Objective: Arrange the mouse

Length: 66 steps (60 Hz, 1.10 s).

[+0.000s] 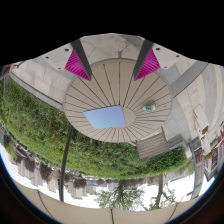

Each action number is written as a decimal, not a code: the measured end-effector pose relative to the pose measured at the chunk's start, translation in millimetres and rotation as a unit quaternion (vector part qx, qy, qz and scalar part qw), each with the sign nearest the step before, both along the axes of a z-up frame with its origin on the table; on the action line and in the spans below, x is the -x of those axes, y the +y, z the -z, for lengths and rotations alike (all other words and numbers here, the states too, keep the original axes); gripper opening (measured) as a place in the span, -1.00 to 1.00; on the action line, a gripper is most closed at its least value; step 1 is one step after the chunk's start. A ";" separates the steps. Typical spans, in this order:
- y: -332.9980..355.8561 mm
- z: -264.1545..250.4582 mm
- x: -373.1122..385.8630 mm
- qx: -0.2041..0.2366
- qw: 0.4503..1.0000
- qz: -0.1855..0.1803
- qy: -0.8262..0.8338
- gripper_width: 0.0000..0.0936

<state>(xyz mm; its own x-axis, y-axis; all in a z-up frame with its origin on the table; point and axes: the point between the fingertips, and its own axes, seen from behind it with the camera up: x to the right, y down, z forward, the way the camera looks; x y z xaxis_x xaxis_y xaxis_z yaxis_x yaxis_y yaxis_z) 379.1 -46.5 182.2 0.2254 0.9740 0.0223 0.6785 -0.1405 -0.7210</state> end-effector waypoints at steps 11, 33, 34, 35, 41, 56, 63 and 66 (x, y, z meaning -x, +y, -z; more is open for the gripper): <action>-23.9 20.1 16.0 0.005 1.000 -0.005 -0.003 0.85; -144.4 45.0 82.7 0.033 0.999 -0.031 -0.005 0.85; -150.5 45.0 88.4 0.035 0.999 -0.032 -0.004 0.85; -157.2 45.5 93.2 0.037 0.999 -0.033 -0.003 0.85; -194.0 50.8 123.5 0.039 0.998 -0.038 0.008 0.85; -231.5 87.2 189.5 0.027 0.999 0.008 0.022 0.82; -232.5 109.4 218.9 0.042 0.998 0.029 0.030 0.82; -227.8 117.1 231.4 0.039 0.998 0.033 0.042 0.83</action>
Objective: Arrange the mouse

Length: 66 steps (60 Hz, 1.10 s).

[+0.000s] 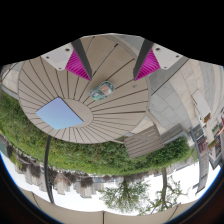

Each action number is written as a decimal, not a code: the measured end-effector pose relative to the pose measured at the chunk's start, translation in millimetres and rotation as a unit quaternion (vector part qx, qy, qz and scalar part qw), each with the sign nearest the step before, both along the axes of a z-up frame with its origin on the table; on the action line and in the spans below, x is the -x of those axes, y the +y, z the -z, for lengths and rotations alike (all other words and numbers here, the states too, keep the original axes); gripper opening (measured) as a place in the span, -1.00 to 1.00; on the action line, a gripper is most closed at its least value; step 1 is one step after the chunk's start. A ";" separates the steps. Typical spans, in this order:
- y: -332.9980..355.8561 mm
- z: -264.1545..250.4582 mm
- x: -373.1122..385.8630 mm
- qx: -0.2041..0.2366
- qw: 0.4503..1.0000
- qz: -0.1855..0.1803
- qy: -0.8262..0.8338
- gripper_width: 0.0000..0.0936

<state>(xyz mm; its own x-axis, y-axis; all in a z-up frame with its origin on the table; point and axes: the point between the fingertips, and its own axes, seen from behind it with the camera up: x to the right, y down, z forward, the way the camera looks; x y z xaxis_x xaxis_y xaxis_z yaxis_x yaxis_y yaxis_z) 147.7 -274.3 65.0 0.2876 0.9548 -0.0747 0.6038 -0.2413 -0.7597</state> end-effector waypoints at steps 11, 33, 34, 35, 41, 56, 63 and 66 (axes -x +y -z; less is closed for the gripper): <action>16.5 42.5 37.4 -0.005 1.000 0.022 0.001 0.85; 51.0 78.6 106.5 -0.021 0.999 0.043 0.008 0.83; 50.9 79.0 109.9 -0.022 0.999 0.041 0.008 0.83; 50.3 79.2 113.1 -0.022 0.999 0.039 0.009 0.83; 52.2 79.2 127.6 -0.029 0.999 0.030 0.008 0.80; 54.9 80.4 135.7 -0.052 0.998 0.016 0.002 -0.12; 48.4 68.7 133.8 -0.019 1.000 -0.001 -0.012 -0.19; 57.3 44.2 133.1 -0.038 0.999 -0.009 -0.003 -0.19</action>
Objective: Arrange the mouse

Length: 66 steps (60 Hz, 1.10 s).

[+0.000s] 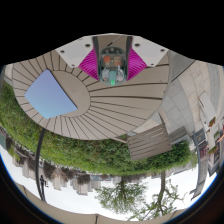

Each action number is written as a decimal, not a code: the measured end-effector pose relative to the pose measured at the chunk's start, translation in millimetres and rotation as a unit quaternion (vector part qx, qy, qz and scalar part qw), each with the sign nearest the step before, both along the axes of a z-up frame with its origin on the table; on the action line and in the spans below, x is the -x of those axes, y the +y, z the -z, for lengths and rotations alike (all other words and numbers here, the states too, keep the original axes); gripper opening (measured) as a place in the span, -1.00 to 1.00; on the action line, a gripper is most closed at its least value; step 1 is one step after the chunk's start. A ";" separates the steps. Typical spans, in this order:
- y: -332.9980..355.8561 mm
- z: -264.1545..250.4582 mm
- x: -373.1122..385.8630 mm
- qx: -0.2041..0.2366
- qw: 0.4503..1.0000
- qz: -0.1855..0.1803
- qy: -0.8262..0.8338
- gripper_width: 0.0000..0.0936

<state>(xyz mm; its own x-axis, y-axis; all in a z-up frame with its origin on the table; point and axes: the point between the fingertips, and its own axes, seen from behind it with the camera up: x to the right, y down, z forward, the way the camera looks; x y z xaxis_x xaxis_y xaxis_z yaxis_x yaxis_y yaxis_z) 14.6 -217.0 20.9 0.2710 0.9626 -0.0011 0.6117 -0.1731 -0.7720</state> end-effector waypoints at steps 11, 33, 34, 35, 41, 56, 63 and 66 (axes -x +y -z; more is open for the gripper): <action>65.5 -111.4 6.1 0.002 0.999 -0.007 0.050 -0.19; 309.1 -24.7 45.0 -0.039 0.999 0.025 -0.008 -0.17; 311.7 -15.2 45.8 -0.032 0.999 0.025 -0.012 -0.17; 314.2 -7.7 45.6 -0.027 0.999 0.025 -0.016 -0.17; 321.7 29.0 36.6 -0.009 0.999 0.011 -0.042 -0.05; 320.7 -17.8 -5.2 0.009 0.997 0.015 -0.072 0.82; 299.0 -71.5 -72.3 0.033 0.994 0.018 -0.100 0.84; 287.6 -96.8 -110.0 0.039 0.993 0.012 -0.110 0.84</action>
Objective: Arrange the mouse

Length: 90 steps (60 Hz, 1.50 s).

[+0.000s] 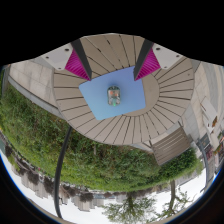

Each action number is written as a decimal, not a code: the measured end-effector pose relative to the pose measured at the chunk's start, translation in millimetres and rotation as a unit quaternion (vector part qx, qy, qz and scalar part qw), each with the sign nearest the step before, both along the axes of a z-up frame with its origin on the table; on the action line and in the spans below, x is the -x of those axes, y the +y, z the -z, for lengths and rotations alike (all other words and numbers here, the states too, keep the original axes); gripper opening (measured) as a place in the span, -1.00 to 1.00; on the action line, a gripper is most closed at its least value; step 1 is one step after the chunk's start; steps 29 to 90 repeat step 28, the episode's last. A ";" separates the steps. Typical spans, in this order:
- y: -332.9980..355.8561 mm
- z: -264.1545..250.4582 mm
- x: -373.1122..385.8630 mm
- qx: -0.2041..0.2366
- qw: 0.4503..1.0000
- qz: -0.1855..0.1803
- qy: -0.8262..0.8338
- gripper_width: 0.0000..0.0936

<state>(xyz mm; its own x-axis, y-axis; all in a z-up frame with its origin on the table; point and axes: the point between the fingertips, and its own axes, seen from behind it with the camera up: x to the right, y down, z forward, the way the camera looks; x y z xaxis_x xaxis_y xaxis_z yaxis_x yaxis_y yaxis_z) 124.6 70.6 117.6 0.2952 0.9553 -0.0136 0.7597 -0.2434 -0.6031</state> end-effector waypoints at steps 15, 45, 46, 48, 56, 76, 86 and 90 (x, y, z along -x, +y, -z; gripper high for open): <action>-34.1 -58.1 -88.5 0.010 1.000 -0.022 0.005 0.84; -43.2 -51.6 -92.9 0.013 1.000 -0.021 -0.006 0.83; -43.2 -51.6 -92.9 0.013 1.000 -0.021 -0.006 0.83; -43.2 -51.6 -92.9 0.013 1.000 -0.021 -0.006 0.83; -43.2 -51.6 -92.9 0.013 1.000 -0.021 -0.006 0.83; -43.2 -51.6 -92.9 0.013 1.000 -0.021 -0.006 0.83; -43.2 -51.6 -92.9 0.013 1.000 -0.021 -0.006 0.83; -43.2 -51.6 -92.9 0.013 1.000 -0.021 -0.006 0.83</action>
